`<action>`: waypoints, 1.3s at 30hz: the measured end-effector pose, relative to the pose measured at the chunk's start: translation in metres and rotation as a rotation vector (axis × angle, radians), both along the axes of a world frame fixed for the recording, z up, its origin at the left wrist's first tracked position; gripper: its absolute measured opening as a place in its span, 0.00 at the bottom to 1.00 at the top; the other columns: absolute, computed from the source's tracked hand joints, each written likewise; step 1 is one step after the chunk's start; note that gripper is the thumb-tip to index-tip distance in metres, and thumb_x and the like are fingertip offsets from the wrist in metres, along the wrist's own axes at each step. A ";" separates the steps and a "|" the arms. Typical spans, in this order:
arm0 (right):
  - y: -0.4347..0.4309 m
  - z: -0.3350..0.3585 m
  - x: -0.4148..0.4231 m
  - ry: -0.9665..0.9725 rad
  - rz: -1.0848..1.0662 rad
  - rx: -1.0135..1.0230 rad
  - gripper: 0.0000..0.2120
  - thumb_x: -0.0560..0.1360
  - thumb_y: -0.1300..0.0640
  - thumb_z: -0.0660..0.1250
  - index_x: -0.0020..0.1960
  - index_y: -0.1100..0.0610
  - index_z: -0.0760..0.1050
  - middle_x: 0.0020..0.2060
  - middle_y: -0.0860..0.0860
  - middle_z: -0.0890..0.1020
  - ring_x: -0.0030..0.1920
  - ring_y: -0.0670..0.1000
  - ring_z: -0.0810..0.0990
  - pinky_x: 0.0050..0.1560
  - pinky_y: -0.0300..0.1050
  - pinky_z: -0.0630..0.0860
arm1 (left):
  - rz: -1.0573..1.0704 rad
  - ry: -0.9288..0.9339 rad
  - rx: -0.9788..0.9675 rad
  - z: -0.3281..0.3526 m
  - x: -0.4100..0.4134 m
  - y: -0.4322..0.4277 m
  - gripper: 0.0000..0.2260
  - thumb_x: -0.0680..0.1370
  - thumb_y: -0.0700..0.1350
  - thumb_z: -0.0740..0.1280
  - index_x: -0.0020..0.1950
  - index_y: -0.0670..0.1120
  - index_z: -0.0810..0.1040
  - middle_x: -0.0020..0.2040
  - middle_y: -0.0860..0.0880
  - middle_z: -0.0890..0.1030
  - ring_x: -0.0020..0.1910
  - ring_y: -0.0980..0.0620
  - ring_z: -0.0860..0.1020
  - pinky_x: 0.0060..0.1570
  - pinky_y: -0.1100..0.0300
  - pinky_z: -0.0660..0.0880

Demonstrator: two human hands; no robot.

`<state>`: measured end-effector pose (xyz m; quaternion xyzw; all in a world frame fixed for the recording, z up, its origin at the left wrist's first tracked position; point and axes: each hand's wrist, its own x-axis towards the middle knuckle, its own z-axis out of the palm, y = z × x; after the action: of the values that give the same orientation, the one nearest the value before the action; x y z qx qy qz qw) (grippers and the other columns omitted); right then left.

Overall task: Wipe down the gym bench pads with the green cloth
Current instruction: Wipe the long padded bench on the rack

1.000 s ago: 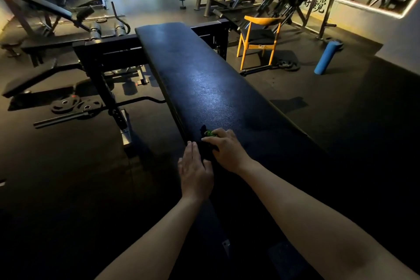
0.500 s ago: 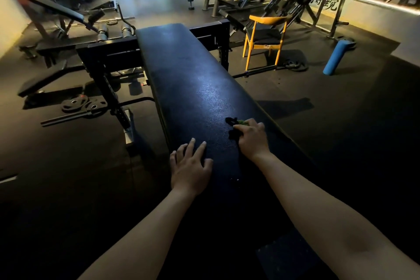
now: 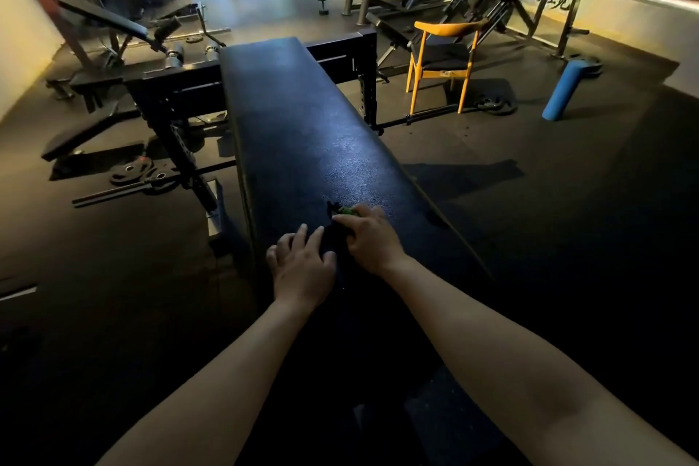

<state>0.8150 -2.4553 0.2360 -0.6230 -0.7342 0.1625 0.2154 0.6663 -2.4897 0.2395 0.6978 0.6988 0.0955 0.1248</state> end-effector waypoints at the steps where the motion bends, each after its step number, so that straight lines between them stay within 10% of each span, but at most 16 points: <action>1: 0.001 -0.001 0.007 -0.003 -0.036 -0.003 0.21 0.76 0.60 0.62 0.68 0.48 0.77 0.62 0.53 0.75 0.60 0.60 0.70 0.65 0.53 0.70 | -0.015 -0.007 -0.004 0.001 0.010 -0.002 0.26 0.81 0.55 0.57 0.80 0.56 0.60 0.81 0.50 0.57 0.77 0.47 0.54 0.74 0.46 0.48; 19: -0.008 -0.004 0.112 0.001 -0.656 -0.060 0.22 0.79 0.60 0.57 0.72 0.50 0.71 0.66 0.58 0.70 0.62 0.62 0.68 0.61 0.52 0.69 | -0.178 -0.006 0.018 -0.008 0.056 -0.013 0.25 0.81 0.61 0.55 0.78 0.60 0.61 0.81 0.54 0.55 0.75 0.49 0.54 0.73 0.46 0.48; 30: -0.011 0.003 0.040 0.044 -0.167 -0.003 0.19 0.75 0.57 0.62 0.65 0.49 0.79 0.59 0.57 0.79 0.56 0.62 0.77 0.62 0.51 0.71 | -0.202 0.002 0.008 -0.006 0.054 -0.012 0.25 0.81 0.59 0.56 0.78 0.61 0.59 0.82 0.54 0.54 0.75 0.48 0.54 0.73 0.46 0.50; 39: -0.027 0.001 0.115 -0.064 -0.646 -0.147 0.20 0.78 0.44 0.60 0.69 0.49 0.70 0.65 0.57 0.72 0.65 0.60 0.68 0.64 0.57 0.63 | -0.199 -0.012 0.030 -0.007 0.054 -0.012 0.26 0.80 0.61 0.56 0.78 0.59 0.61 0.81 0.53 0.56 0.75 0.48 0.54 0.73 0.47 0.49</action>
<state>0.9302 -2.4826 0.2374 -0.8423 -0.4915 0.1186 0.1869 0.7199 -2.5017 0.2323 0.7649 0.6240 0.0972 0.1272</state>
